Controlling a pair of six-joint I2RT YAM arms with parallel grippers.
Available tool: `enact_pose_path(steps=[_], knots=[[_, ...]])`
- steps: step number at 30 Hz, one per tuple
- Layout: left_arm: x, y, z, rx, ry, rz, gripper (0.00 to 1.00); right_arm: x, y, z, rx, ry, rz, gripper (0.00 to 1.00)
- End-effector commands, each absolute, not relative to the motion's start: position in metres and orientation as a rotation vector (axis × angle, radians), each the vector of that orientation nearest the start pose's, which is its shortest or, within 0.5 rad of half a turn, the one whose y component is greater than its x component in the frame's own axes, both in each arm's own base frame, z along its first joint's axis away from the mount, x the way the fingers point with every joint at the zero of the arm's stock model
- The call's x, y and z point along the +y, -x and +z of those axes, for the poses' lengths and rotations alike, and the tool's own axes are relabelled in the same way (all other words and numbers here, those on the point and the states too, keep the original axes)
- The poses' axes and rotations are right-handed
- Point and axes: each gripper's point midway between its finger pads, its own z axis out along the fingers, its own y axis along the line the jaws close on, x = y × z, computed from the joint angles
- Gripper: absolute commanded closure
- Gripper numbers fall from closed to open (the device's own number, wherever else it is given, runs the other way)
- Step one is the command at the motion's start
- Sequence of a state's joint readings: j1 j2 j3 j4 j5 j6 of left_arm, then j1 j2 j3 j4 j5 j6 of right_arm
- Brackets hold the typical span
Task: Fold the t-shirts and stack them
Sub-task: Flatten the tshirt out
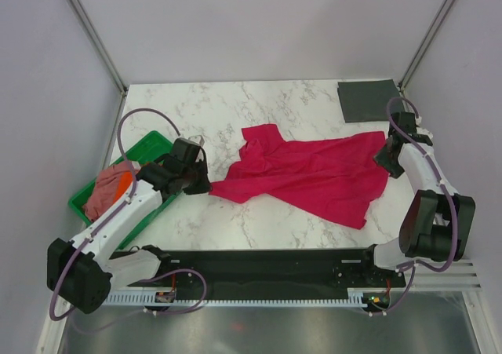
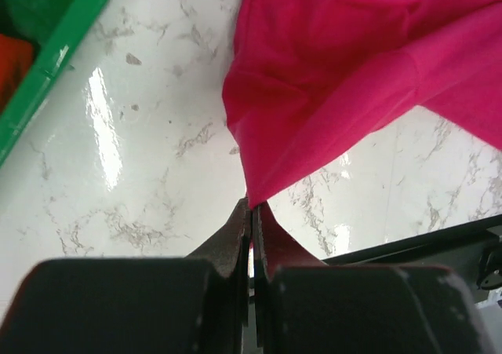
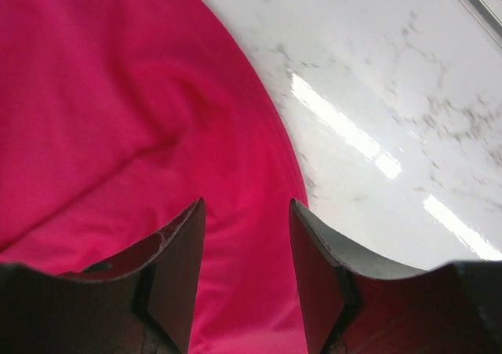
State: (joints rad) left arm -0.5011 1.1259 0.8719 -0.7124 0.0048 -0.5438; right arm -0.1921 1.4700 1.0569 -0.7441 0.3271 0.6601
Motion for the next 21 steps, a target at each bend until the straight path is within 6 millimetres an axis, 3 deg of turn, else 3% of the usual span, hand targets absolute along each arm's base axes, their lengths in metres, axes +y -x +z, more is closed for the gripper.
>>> enact_pose_path(steps=[1,3,5,9,12,18,20,21], knots=[[-0.142,-0.242,0.160,2.484,-0.013,-0.400,0.98,-0.072,-0.342,0.106,2.349,-0.983,-0.125,0.44],[-0.153,-0.240,0.164,2.496,-0.036,-0.477,0.98,-0.047,-0.344,0.086,2.401,-0.910,-0.062,0.43],[-0.160,-0.238,0.165,2.505,-0.056,-0.526,0.98,-0.021,-0.363,0.078,2.384,-0.818,0.076,0.43],[-0.157,-0.240,0.166,2.497,-0.058,-0.506,0.98,0.026,-0.378,0.062,2.391,-0.675,0.160,0.41],[-0.155,-0.241,0.162,2.508,-0.057,-0.485,0.98,0.039,-0.390,0.051,2.418,-0.654,0.148,0.41],[-0.155,-0.242,0.155,2.530,-0.042,-0.472,0.98,0.062,-0.397,0.018,2.509,-0.636,0.099,0.43],[-0.153,-0.243,0.153,2.536,-0.038,-0.458,0.98,0.066,-0.401,0.010,2.532,-0.620,0.086,0.51],[-0.153,-0.244,0.153,2.534,-0.035,-0.456,0.98,0.069,-0.413,0.019,2.509,-0.586,0.082,0.76]])
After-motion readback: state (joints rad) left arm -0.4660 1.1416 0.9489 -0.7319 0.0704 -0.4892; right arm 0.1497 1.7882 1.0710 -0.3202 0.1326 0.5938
